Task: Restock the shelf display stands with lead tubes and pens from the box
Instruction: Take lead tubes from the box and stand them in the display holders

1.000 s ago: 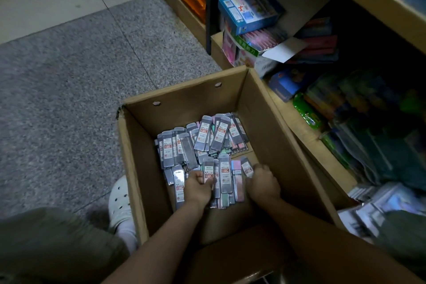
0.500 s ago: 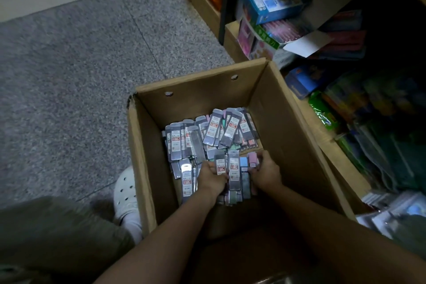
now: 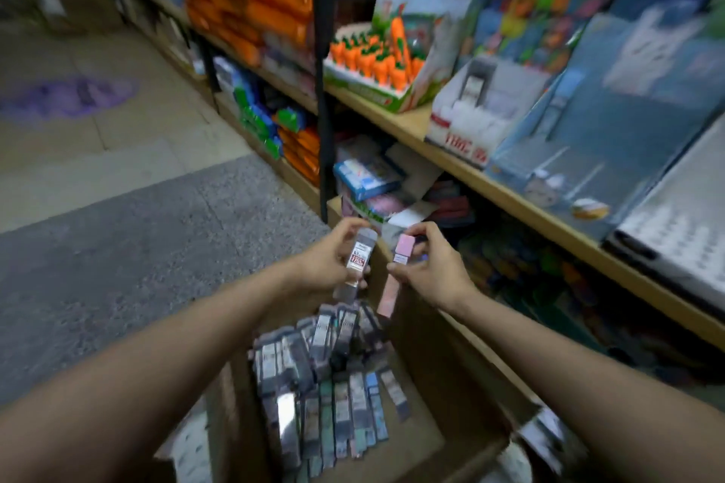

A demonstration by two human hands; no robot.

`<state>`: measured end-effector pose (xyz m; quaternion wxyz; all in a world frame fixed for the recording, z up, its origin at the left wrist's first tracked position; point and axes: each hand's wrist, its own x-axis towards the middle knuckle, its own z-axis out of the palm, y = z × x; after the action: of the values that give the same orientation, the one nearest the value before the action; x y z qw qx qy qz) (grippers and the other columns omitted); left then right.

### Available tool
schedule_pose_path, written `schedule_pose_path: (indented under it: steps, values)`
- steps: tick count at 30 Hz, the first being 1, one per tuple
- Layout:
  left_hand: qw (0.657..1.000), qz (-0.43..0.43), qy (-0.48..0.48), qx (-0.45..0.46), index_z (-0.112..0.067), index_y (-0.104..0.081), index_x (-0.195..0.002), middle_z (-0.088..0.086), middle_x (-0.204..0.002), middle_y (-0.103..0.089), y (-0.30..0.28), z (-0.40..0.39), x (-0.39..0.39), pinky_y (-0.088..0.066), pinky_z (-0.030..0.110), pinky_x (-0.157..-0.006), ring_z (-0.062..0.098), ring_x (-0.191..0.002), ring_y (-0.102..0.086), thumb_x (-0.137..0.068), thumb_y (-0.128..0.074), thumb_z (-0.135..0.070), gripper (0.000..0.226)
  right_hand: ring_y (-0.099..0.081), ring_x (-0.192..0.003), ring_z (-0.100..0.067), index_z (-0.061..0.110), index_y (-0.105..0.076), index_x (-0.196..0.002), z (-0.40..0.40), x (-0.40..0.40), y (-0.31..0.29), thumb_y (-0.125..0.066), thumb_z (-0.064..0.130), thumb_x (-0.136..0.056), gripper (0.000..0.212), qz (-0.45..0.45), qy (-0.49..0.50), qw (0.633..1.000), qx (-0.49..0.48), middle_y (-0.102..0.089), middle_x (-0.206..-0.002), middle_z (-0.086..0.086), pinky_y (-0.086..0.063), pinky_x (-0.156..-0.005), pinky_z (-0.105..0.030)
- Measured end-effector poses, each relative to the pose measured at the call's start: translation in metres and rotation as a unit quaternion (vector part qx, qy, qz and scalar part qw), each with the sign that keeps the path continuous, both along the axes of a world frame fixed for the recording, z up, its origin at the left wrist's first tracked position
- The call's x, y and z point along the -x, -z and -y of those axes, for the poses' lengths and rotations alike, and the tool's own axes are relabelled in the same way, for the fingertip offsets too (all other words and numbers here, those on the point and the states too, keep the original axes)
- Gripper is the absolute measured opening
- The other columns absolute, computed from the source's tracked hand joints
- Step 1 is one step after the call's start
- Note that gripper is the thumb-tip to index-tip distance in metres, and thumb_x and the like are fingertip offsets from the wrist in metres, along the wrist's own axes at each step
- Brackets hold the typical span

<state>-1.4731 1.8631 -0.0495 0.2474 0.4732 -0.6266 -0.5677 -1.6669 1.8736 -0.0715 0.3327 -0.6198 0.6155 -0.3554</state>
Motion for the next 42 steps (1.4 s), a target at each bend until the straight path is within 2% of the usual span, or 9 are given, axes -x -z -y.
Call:
schedule_pose_path:
  steps: [3, 6, 11, 15, 18, 23, 28, 33, 42]
  values:
    - [0.999, -0.023, 0.027, 0.038, -0.021, -0.031, -0.137, 0.01, -0.097, -0.063, -0.033, 0.006, 0.011, -0.058, 0.03, -0.067, 0.008, -0.08, -0.069, -0.08, -0.059, 0.021, 0.076, -0.069, -0.074, -0.023, 0.033, -0.045, -0.092, -0.012, 0.008, -0.053, -0.082, 0.009, -0.075, 0.047, 0.042, 0.024, 0.998, 0.031, -0.067, -0.081, -0.009, -0.059, -0.071, -0.044]
    - [0.996, -0.064, 0.032, 0.052, -0.025, -0.032, -0.136, 0.02, -0.105, -0.064, -0.053, 0.008, 0.031, -0.052, 0.051, -0.085, 0.026, -0.093, -0.064, -0.083, -0.058, 0.018, 0.074, -0.068, -0.068, -0.018, 0.029, -0.047, -0.097, -0.024, 0.022, -0.09, -0.077, 0.011, -0.079, 0.039, 0.028, 0.039, 0.995, 0.086, -0.067, -0.078, -0.005, -0.059, -0.066, -0.038]
    - [0.988, -0.118, 0.065, 0.074, -0.037, -0.03, -0.139, 0.019, -0.109, -0.068, -0.088, 0.018, 0.078, -0.058, 0.034, -0.07, 0.022, -0.092, -0.07, -0.087, -0.061, 0.007, 0.075, -0.063, -0.064, 0.008, 0.032, -0.047, -0.1, -0.032, 0.066, -0.157, -0.074, 0.018, -0.083, 0.035, -0.076, 0.083, 0.977, 0.181, -0.067, -0.072, 0.01, -0.043, -0.052, -0.006]
    - [0.979, -0.177, 0.088, 0.05, -0.039, -0.024, -0.137, 0.02, -0.11, -0.066, -0.108, 0.026, 0.11, -0.055, 0.027, -0.054, 0.025, -0.087, -0.071, -0.09, -0.058, 0.007, 0.074, -0.07, -0.07, -0.011, 0.027, -0.048, -0.099, -0.032, 0.115, -0.205, -0.077, 0.018, -0.081, 0.035, -0.113, 0.136, 0.962, 0.206, -0.07, -0.077, -0.001, -0.057, -0.066, -0.031]
    - [0.976, -0.208, 0.058, 0.038, -0.014, -0.034, -0.135, 0.013, -0.102, -0.066, -0.11, 0.033, 0.129, -0.059, 0.034, -0.063, 0.023, -0.084, -0.069, -0.092, -0.054, 0.008, 0.053, -0.069, -0.064, -0.009, 0.026, -0.046, -0.094, -0.03, 0.147, -0.226, -0.079, 0.019, -0.08, 0.036, -0.159, 0.185, 0.944, 0.222, -0.069, -0.075, -0.002, -0.055, -0.059, -0.028]
    - [0.973, -0.219, 0.037, 0.064, -0.011, -0.047, -0.118, 0.007, -0.106, -0.069, -0.1, 0.049, 0.144, -0.054, 0.022, -0.061, 0.013, -0.079, -0.071, -0.096, -0.05, 0.002, 0.026, -0.064, -0.053, 0.003, 0.017, -0.049, -0.091, -0.017, 0.179, -0.237, -0.082, 0.013, -0.076, 0.036, -0.199, 0.218, 0.929, 0.222, -0.065, -0.073, 0.007, -0.046, -0.044, -0.011]
    - [0.973, -0.21, 0.002, 0.093, -0.019, -0.047, -0.105, 0.003, -0.104, -0.066, -0.092, 0.06, 0.149, -0.056, 0.029, -0.068, 0.012, -0.078, -0.071, -0.098, -0.048, -0.001, 0.019, -0.068, -0.059, -0.01, 0.016, -0.05, -0.091, 0.01, 0.178, -0.231, -0.081, 0.012, -0.077, 0.033, -0.229, 0.239, 0.919, 0.214, -0.064, -0.081, 0.001, -0.057, -0.056, -0.031]
    - [0.983, -0.168, 0.004, 0.072, -0.016, -0.045, -0.112, 0.009, -0.11, -0.065, -0.083, 0.065, 0.148, -0.059, 0.042, -0.079, 0.023, -0.091, -0.07, -0.098, -0.048, -0.005, 0.018, -0.058, -0.077, -0.024, 0.015, -0.048, -0.096, 0.038, 0.172, -0.214, -0.068, 0.001, -0.083, 0.028, -0.317, 0.236, 0.89, 0.228, -0.061, -0.083, -0.003, -0.039, -0.064, -0.031]
    - [0.984, -0.157, -0.019, 0.077, -0.017, -0.046, -0.112, 0.01, -0.108, -0.065, -0.08, 0.067, 0.148, -0.061, 0.038, -0.067, 0.02, -0.087, -0.072, -0.097, -0.051, -0.007, 0.019, -0.061, -0.085, -0.026, 0.023, -0.046, -0.094, 0.056, 0.166, -0.196, -0.06, -0.003, -0.086, 0.03, -0.296, 0.245, 0.902, 0.196, -0.06, -0.09, -0.004, -0.05, -0.073, -0.042]
